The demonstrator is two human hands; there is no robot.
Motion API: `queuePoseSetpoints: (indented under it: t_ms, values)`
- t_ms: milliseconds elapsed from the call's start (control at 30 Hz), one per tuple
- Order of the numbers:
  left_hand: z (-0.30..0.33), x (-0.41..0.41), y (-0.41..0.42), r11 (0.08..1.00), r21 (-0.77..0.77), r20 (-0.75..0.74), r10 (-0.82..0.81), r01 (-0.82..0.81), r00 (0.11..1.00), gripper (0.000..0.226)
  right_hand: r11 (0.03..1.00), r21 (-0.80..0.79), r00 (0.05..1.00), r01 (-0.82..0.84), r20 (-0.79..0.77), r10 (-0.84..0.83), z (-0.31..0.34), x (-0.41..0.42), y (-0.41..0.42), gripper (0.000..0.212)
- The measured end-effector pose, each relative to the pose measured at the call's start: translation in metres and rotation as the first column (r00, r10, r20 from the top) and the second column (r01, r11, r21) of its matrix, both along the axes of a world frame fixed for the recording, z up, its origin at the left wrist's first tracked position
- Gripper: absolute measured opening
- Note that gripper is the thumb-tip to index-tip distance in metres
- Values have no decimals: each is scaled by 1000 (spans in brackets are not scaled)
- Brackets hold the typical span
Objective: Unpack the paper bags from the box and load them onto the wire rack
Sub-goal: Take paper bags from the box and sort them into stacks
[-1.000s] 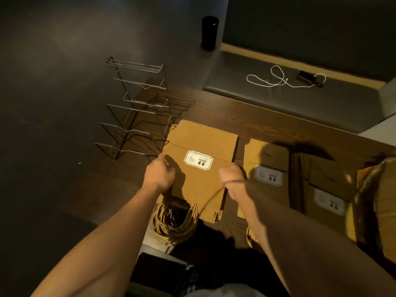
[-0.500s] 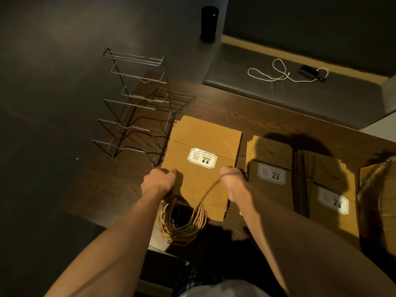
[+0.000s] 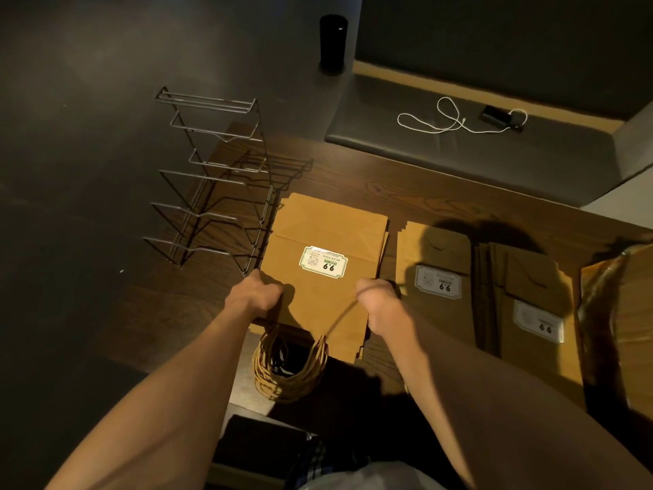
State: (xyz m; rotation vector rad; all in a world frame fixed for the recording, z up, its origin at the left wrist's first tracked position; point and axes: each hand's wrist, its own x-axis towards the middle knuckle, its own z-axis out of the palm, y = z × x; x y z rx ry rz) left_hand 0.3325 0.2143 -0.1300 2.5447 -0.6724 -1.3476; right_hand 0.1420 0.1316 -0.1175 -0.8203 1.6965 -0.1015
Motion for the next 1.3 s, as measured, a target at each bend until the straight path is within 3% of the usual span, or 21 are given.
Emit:
queuePoseSetpoints:
  t_ms: [100,233,333,433,533,633,767,900,967,1000,1033,1067,1133,1233,1300]
  values:
    - [5,-3,-2,1000,11,-5,14,-14,1000,57,998,33,998,-46,55,44,6,-2,0,41]
    - [31,-28,-26,996,-20,216,-78,85,973,35,996,-85,997,-9,73,15,22,-1,-11,42]
    - [57,-51,-56,984,-119,315,-87,130,945,45,988,-158,990,3,142,20,43,-6,-29,42]
    - [87,-90,-90,938,-304,179,-116,167,977,49,980,-166,971,105,229,-65,71,-33,-51,37]
    - [121,-149,-122,863,-455,158,-166,221,973,30,958,-219,934,186,342,-103,103,-75,-69,24]
    - [147,-210,-147,799,-575,29,-196,176,980,17,907,-309,899,286,413,-143,129,-118,-85,18]
    - [175,-301,-174,697,-691,-9,-271,190,963,18,777,-437,855,453,460,-240,163,-199,-103,21]
    - [193,-408,-190,612,-757,-65,-420,230,905,18,632,-391,710,669,588,-387,180,-312,-118,33]
    - [190,-452,-194,608,-761,-128,-481,225,867,16,572,-404,690,714,542,-480,174,-359,-119,33]
    - [186,-476,-195,605,-759,-153,-525,240,837,15,534,-471,712,702,446,-542,167,-383,-116,31]
    - [180,-498,-196,606,-750,-182,-573,264,799,12,563,-556,765,612,235,-600,158,-407,-110,30]
    - [173,-519,-196,605,-738,-202,-622,300,757,7,573,-556,752,602,155,-641,152,-429,-106,30]
    - [152,-544,-198,605,-647,-150,-697,464,701,5,520,-450,656,726,226,-721,133,-469,-91,36]
    - [117,-574,-198,630,-445,-73,-733,636,676,22,606,-399,667,688,20,-745,95,-517,-72,35]
    - [99,-583,-197,610,-270,5,-773,745,634,33,466,-288,511,836,102,-854,69,-537,-61,41]
